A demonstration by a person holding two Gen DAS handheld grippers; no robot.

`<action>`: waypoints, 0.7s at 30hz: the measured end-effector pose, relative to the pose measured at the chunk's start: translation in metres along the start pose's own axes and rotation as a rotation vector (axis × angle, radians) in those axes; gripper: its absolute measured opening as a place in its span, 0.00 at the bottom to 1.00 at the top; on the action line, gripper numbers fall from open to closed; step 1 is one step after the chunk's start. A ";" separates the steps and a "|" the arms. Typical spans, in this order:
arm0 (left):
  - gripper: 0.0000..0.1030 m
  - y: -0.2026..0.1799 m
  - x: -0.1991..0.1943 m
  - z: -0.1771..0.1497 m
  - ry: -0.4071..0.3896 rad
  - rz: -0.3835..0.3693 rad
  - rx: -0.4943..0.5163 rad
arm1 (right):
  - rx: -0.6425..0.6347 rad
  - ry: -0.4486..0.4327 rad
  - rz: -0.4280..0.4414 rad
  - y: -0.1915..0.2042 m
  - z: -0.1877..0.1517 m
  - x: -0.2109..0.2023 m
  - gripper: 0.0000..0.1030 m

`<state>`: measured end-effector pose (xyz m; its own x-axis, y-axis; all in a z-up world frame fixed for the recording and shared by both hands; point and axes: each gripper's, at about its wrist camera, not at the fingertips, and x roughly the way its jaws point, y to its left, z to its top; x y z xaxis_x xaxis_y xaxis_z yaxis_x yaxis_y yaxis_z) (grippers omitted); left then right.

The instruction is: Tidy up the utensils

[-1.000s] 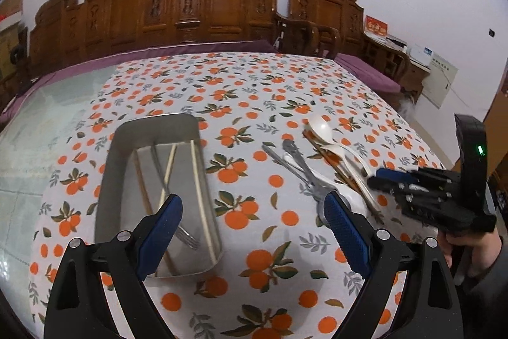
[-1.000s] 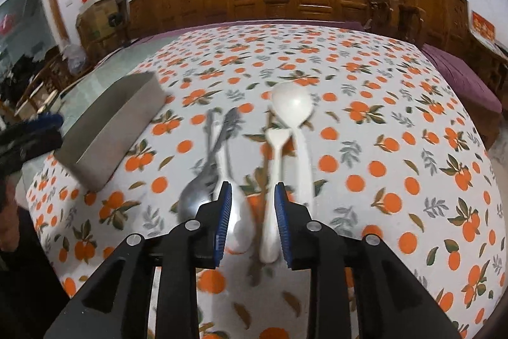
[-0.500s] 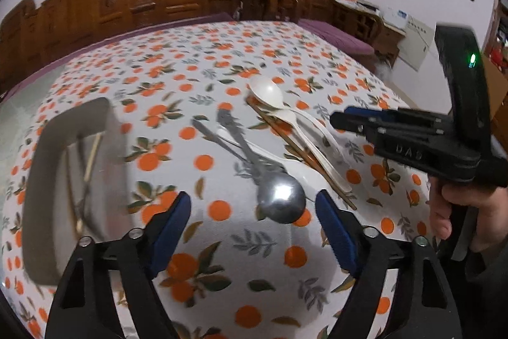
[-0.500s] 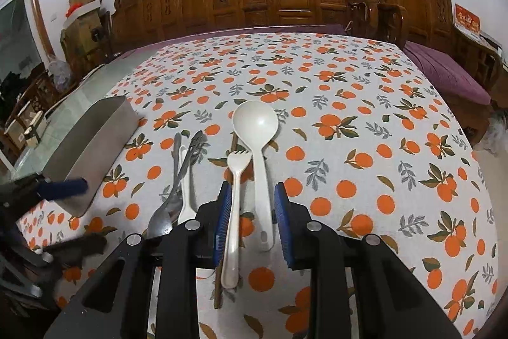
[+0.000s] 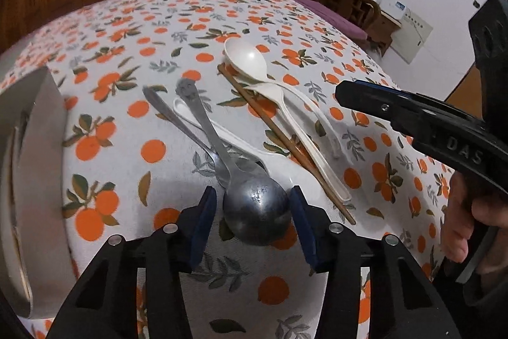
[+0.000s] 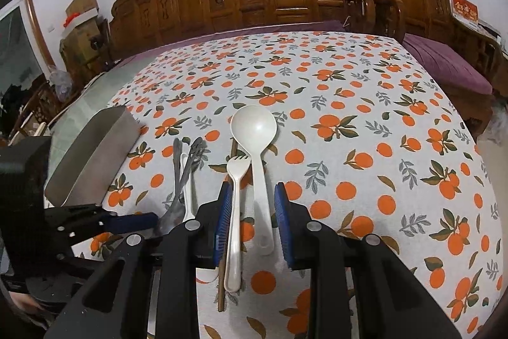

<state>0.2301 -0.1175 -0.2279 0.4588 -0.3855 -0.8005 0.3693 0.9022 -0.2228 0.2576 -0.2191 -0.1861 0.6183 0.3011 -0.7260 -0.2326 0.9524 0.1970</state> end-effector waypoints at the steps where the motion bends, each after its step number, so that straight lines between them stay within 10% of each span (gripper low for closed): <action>1: 0.42 0.000 0.001 0.000 -0.001 0.001 0.001 | -0.004 0.000 0.002 0.001 0.000 0.000 0.29; 11: 0.10 0.000 -0.018 0.000 -0.037 -0.035 -0.008 | -0.020 0.013 0.002 0.007 -0.002 0.005 0.29; 21: 0.08 -0.007 -0.021 -0.004 -0.039 -0.043 0.001 | -0.040 0.024 0.003 0.013 -0.004 0.008 0.29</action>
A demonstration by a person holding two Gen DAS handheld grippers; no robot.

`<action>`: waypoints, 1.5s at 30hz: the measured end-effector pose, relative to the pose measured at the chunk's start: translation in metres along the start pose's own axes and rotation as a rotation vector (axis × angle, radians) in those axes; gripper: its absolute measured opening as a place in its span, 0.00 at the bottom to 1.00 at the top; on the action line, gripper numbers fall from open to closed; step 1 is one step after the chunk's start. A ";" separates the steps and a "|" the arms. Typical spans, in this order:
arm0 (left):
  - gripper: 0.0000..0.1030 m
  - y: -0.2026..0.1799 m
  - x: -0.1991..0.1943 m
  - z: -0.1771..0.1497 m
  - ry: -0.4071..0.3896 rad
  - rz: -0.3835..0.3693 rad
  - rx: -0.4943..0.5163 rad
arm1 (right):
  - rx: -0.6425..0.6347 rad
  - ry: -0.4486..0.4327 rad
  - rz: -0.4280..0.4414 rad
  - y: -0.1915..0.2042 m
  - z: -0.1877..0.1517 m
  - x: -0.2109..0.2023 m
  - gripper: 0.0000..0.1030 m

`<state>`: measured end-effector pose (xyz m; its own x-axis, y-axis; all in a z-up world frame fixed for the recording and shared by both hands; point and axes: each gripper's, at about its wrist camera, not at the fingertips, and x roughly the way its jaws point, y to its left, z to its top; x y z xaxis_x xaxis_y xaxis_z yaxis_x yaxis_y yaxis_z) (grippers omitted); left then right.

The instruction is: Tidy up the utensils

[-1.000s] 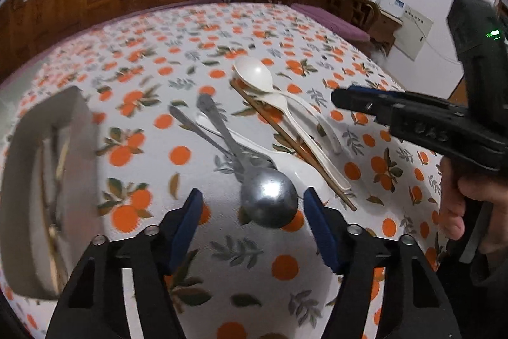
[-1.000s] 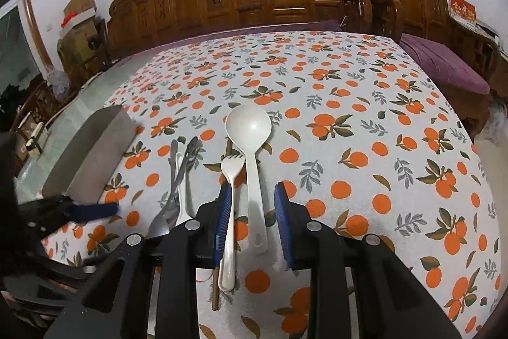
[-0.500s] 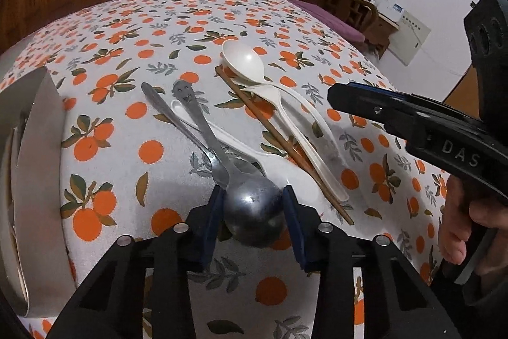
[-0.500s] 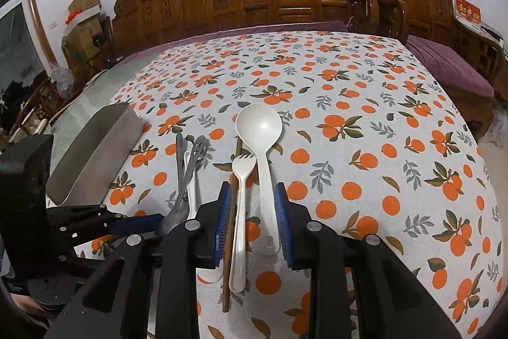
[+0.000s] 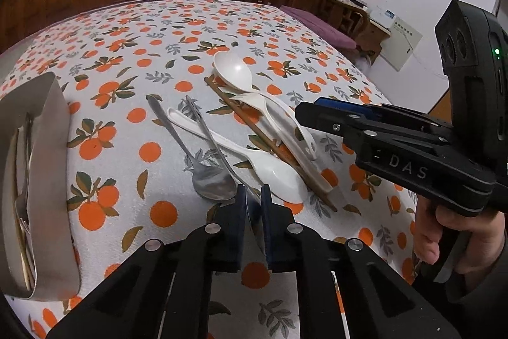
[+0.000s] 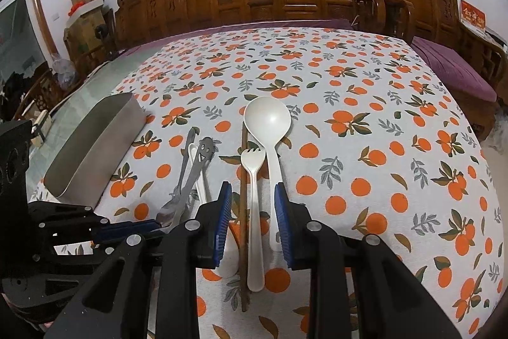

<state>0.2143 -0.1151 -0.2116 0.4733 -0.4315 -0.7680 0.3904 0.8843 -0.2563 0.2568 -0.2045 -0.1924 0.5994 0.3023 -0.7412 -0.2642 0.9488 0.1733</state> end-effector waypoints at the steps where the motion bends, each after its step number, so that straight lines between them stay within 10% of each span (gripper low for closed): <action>1: 0.09 0.000 0.001 0.000 0.002 -0.005 -0.007 | 0.000 0.000 0.000 0.000 0.000 0.000 0.29; 22: 0.03 0.002 -0.041 0.004 -0.051 -0.012 0.011 | -0.005 -0.017 0.063 0.014 0.000 -0.004 0.29; 45: 0.03 0.056 -0.086 0.010 -0.120 0.092 -0.036 | -0.285 0.111 0.107 0.095 -0.019 0.049 0.38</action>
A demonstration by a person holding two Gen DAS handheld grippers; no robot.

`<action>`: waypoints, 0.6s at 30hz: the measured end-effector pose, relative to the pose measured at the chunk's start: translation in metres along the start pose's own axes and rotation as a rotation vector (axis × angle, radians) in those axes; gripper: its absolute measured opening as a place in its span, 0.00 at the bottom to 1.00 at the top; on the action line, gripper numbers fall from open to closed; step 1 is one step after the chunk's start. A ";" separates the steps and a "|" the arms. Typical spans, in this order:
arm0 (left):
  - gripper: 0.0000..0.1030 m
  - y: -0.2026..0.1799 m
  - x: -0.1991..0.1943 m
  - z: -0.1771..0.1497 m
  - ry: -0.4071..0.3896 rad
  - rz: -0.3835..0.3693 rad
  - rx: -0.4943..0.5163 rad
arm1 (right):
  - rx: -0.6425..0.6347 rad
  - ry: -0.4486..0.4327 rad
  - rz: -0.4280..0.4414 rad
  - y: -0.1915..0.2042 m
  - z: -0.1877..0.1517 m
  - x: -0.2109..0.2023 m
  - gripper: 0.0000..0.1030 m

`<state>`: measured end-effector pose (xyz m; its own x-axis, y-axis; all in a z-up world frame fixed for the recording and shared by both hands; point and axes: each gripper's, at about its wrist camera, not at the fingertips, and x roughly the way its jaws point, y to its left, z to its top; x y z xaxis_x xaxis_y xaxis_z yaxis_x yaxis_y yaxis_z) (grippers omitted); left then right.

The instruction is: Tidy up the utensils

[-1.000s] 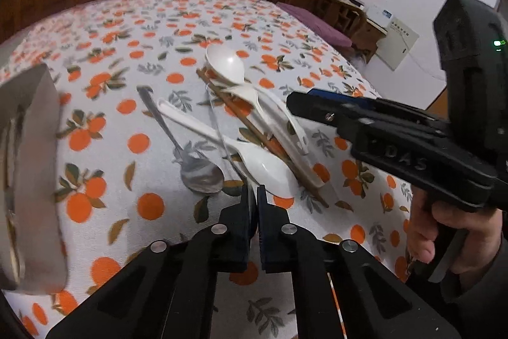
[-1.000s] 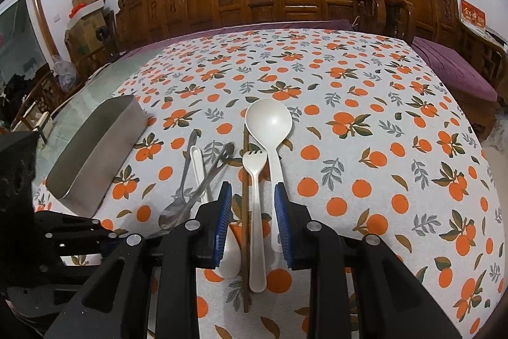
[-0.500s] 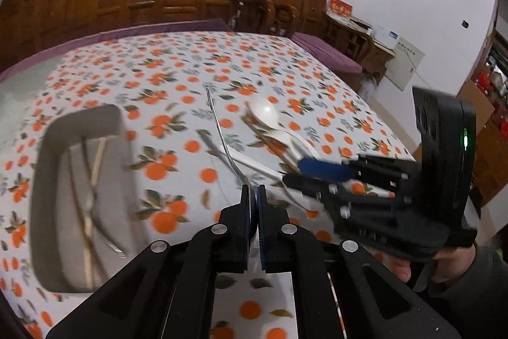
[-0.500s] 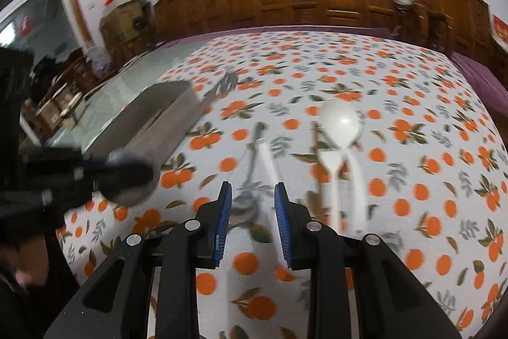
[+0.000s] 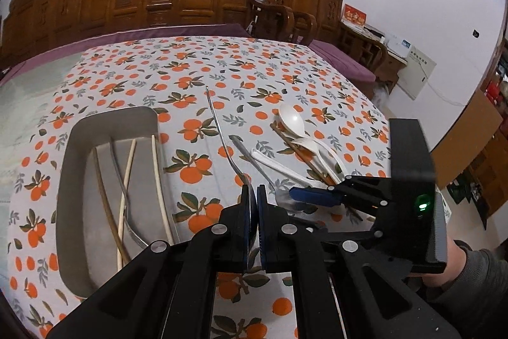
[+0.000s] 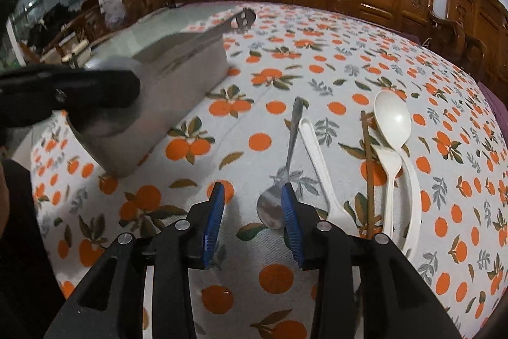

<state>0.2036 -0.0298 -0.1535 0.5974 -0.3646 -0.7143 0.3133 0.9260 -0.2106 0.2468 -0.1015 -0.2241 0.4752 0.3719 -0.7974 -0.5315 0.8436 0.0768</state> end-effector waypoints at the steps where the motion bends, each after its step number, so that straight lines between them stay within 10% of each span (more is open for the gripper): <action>1: 0.03 0.000 0.000 0.000 0.001 0.000 0.001 | -0.003 0.005 -0.006 0.000 -0.001 0.001 0.38; 18: 0.03 -0.004 -0.001 -0.002 0.005 -0.002 0.013 | 0.032 0.004 -0.043 -0.025 0.001 0.006 0.26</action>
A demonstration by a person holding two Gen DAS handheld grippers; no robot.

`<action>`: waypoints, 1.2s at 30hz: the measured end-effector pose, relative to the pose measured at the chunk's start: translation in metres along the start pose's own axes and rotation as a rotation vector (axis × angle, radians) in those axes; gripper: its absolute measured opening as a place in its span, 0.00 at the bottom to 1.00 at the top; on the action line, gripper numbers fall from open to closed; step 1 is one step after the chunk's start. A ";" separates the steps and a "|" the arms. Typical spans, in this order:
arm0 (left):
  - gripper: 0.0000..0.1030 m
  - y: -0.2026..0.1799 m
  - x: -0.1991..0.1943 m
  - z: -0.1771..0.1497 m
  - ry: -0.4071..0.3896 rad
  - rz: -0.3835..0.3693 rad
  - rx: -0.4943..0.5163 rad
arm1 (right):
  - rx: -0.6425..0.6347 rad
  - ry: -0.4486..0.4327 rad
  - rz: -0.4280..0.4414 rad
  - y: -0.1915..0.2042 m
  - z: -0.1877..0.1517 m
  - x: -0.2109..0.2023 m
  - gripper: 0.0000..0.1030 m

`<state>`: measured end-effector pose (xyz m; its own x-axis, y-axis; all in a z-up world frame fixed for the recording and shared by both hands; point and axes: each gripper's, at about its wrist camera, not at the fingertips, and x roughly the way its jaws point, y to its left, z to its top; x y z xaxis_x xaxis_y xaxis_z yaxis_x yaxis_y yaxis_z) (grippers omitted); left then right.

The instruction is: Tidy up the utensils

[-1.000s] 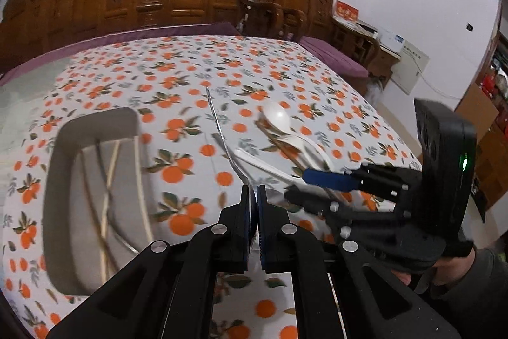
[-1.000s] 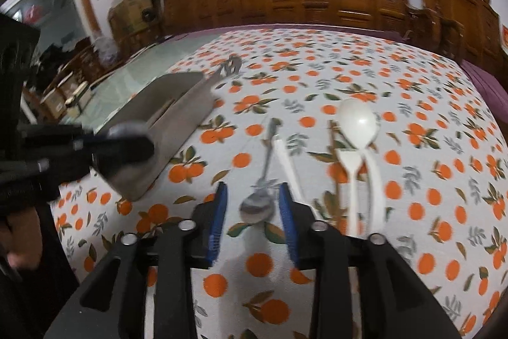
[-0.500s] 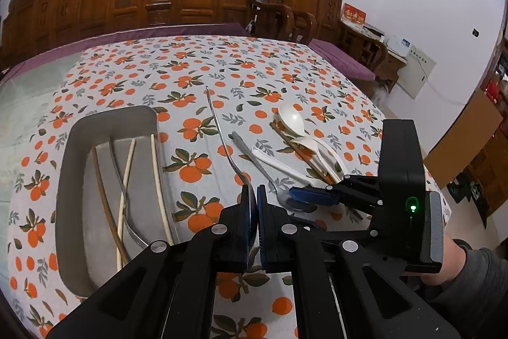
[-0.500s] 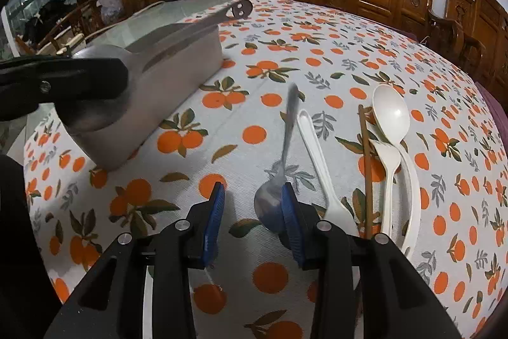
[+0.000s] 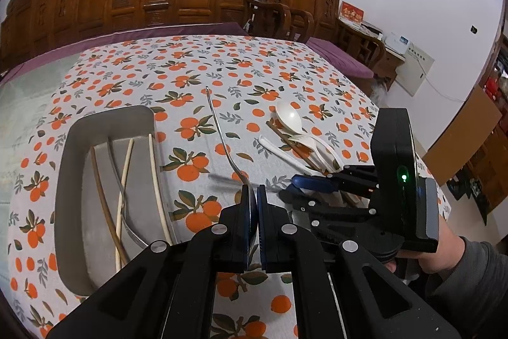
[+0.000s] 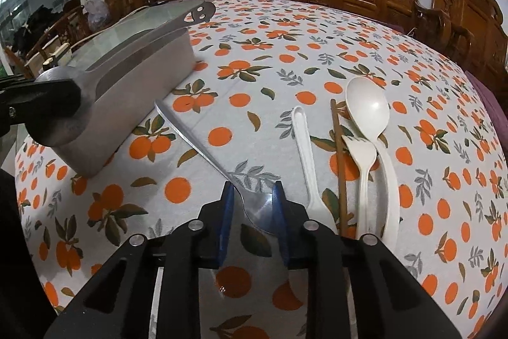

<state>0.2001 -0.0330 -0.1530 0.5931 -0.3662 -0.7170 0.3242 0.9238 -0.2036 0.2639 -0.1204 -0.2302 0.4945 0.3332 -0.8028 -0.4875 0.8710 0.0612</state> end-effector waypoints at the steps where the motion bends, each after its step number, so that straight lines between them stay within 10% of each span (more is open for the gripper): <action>1: 0.03 -0.001 0.000 -0.001 0.000 0.000 0.001 | -0.006 0.001 -0.007 0.000 0.001 0.001 0.25; 16: 0.03 -0.001 0.000 -0.001 -0.002 -0.001 -0.001 | 0.001 0.010 0.021 -0.006 0.024 0.009 0.01; 29: 0.03 0.004 -0.007 0.002 -0.012 0.004 0.005 | 0.005 -0.042 0.015 -0.010 0.027 -0.014 0.01; 33: 0.03 0.005 -0.007 0.002 -0.011 0.003 0.006 | -0.017 -0.032 0.011 -0.011 0.019 -0.015 0.07; 36: 0.03 0.006 -0.007 0.002 -0.008 0.002 0.005 | -0.032 -0.025 0.019 -0.009 0.015 -0.013 0.33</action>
<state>0.1997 -0.0250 -0.1483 0.5995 -0.3650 -0.7123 0.3269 0.9240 -0.1984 0.2724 -0.1272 -0.2111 0.5025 0.3592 -0.7864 -0.5199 0.8523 0.0571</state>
